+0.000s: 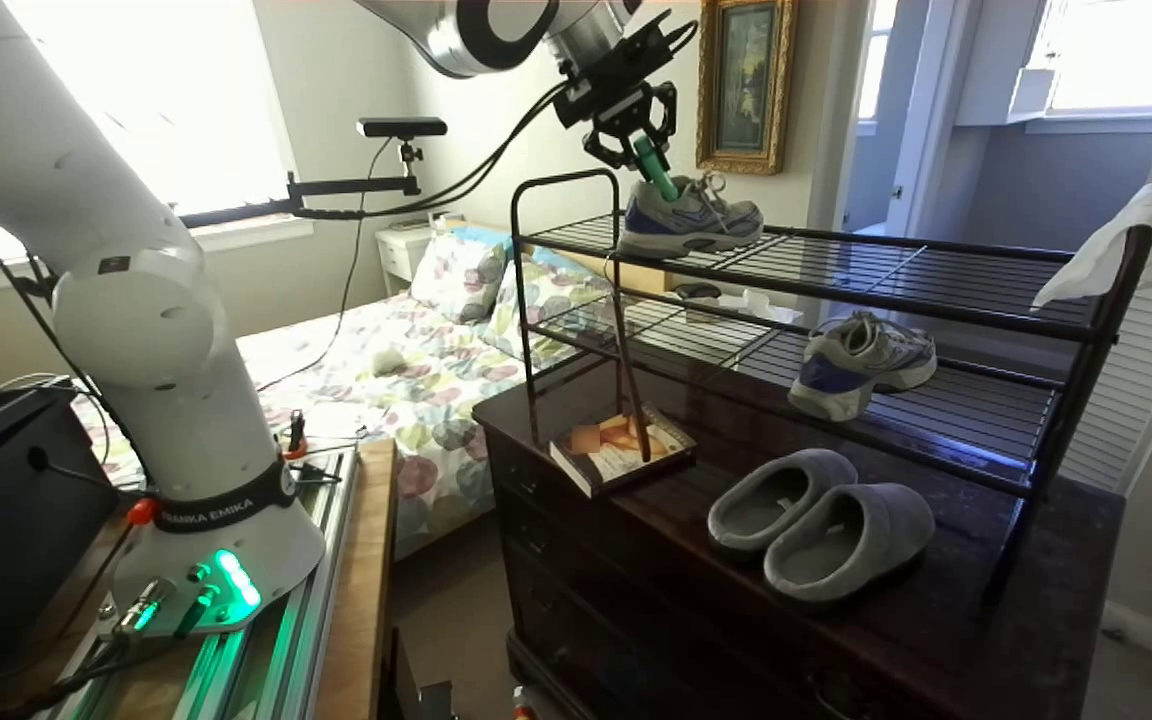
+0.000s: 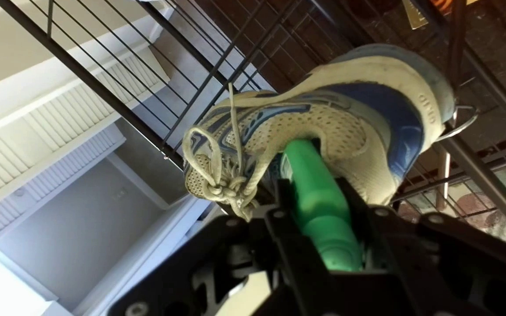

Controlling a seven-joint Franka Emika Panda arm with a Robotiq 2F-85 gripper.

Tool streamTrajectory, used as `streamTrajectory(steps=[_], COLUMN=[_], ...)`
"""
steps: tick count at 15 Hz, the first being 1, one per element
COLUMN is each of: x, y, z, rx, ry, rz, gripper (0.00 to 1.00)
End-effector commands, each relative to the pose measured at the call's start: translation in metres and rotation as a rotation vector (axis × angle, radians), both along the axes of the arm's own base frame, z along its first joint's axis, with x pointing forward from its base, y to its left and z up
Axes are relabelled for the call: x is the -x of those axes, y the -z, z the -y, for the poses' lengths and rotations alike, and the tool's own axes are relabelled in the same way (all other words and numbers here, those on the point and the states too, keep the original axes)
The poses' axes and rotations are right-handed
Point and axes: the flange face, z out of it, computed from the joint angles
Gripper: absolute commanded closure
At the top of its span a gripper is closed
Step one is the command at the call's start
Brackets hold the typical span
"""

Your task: Put a shoe on the top stand and put the green bottle in the shoe

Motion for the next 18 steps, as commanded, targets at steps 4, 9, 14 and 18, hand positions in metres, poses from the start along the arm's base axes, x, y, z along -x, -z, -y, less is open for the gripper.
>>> streamTrajectory(steps=[4, 9, 14, 18], x=[-0.009, -0.014, 0.008, -0.008], y=[0.005, 0.0, -0.021, -0.016], z=[-0.008, -0.003, 0.015, 0.006], rx=[0.007, 0.011, -0.029, -0.02], ry=[-0.003, 0.009, 0.133, 0.076], rz=[-0.065, -0.06, 0.069, 0.022], gripper=[0.91, 0.26, 0.0, 0.0])
